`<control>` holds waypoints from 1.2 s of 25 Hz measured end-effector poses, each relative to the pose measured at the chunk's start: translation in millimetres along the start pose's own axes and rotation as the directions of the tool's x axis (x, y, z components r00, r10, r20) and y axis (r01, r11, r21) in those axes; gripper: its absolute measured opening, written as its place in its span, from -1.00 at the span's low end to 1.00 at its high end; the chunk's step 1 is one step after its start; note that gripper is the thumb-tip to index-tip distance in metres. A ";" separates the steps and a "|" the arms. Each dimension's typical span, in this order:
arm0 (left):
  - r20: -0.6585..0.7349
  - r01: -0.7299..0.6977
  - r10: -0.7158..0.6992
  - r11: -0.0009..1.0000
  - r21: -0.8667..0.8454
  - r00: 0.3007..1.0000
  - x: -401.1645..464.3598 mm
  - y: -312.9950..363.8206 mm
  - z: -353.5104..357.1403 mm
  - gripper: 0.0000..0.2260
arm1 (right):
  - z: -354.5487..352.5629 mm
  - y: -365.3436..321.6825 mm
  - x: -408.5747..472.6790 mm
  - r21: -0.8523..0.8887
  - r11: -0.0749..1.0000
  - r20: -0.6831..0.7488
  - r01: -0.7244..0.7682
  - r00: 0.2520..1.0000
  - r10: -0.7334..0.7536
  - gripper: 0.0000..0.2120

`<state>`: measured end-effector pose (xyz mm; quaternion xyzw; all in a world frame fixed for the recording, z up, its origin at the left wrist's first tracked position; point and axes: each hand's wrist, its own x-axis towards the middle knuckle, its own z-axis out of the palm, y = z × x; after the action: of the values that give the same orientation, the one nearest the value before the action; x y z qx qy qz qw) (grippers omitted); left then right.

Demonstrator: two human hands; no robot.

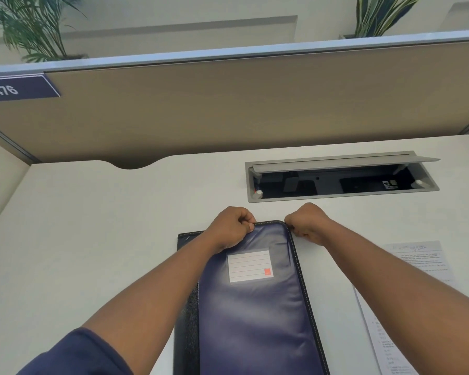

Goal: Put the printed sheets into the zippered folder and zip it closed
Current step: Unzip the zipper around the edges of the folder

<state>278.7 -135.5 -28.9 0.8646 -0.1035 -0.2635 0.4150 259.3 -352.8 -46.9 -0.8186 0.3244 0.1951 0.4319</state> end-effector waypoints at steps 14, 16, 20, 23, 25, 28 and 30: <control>-0.164 0.032 -0.010 0.991 0.127 0.986 8.6 7.0 3.7 -0.89 | -4.9 102.8 -109.4 -0.027 0.999 -0.007 -0.045 0.999 0.045 -0.89; -0.182 0.030 0.007 0.980 0.198 0.983 10.6 4.3 7.4 -0.89 | -2.5 113.0 -118.6 -0.045 0.999 -0.038 0.006 0.999 -0.008 -0.80; -0.167 -0.010 0.097 0.891 0.453 0.981 5.2 4.4 15.4 -0.80 | -0.6 126.9 -129.4 -0.109 0.977 -0.041 0.183 0.981 -0.188 -0.96; 0.084 -0.313 0.336 0.721 0.618 0.938 -18.0 14.4 34.6 -0.60 | -6.4 136.5 -131.5 -0.146 0.949 0.053 0.280 0.960 -0.275 -0.71; 0.291 -0.478 0.379 0.684 0.551 0.878 -36.4 23.5 53.2 -0.50 | -8.5 137.4 -131.2 -0.197 0.922 0.093 0.333 0.943 -0.320 -0.64; 0.443 -0.452 0.198 0.665 0.595 0.874 -46.0 34.4 72.8 -0.45 | -6.2 135.9 -129.3 -0.261 0.878 0.097 0.401 0.916 -0.389 -0.66; 0.469 -0.454 0.151 0.615 0.644 0.870 -44.6 42.9 77.2 -0.53 | -6.8 137.2 -127.5 -0.250 0.869 0.106 0.426 0.905 -0.413 -0.67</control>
<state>201.2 -196.2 -19.1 0.8599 -0.4241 -0.2810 0.0417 72.7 -369.4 -46.3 -0.9151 0.0991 0.1586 0.3571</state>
